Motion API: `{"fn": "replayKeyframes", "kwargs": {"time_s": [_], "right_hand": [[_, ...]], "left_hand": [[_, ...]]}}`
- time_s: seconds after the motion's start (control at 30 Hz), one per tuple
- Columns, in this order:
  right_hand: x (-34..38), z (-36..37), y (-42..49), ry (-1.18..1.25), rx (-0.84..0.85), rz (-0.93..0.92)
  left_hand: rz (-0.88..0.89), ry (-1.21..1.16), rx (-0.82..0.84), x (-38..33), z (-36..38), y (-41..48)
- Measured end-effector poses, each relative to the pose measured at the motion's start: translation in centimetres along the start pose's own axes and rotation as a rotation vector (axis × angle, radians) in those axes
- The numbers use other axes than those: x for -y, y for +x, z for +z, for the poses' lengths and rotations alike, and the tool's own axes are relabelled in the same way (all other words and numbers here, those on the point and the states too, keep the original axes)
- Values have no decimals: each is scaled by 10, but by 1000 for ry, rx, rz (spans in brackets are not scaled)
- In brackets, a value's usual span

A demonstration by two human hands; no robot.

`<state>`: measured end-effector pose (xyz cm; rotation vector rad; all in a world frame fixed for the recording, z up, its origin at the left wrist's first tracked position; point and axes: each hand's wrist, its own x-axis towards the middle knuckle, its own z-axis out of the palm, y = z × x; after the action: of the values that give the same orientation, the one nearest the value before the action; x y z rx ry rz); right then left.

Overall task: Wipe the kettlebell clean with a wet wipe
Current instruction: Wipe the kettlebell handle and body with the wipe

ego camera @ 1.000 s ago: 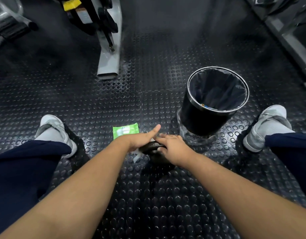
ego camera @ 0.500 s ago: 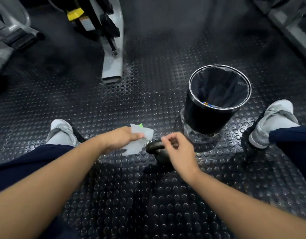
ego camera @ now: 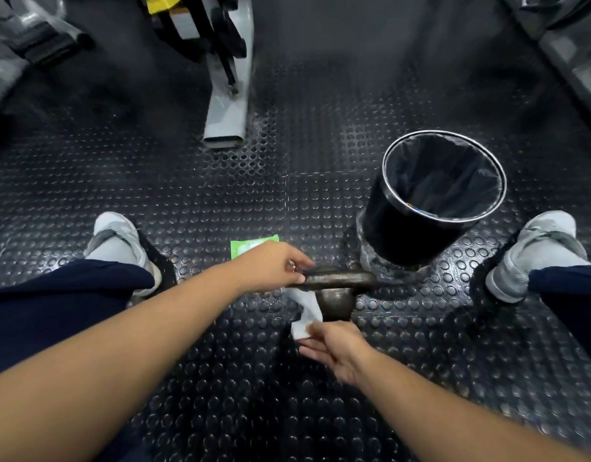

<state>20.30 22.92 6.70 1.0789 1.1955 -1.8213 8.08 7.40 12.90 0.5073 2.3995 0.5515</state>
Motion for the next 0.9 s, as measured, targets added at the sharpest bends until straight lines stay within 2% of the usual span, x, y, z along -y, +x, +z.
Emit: {"fn": "replayKeyframes", "kwargs": {"time_s": [0.17, 0.37, 0.7, 0.9], "right_hand": [[-3, 11, 24, -66, 40, 116], [33, 34, 39, 169, 27, -76], [18, 58, 40, 438, -154, -120], [26, 55, 13, 549, -81, -104]], "left_hand": [[24, 36, -4, 14, 7, 10], [62, 50, -35, 17, 8, 12], [152, 175, -58, 20, 16, 12], [161, 242, -79, 19, 17, 12]]}}
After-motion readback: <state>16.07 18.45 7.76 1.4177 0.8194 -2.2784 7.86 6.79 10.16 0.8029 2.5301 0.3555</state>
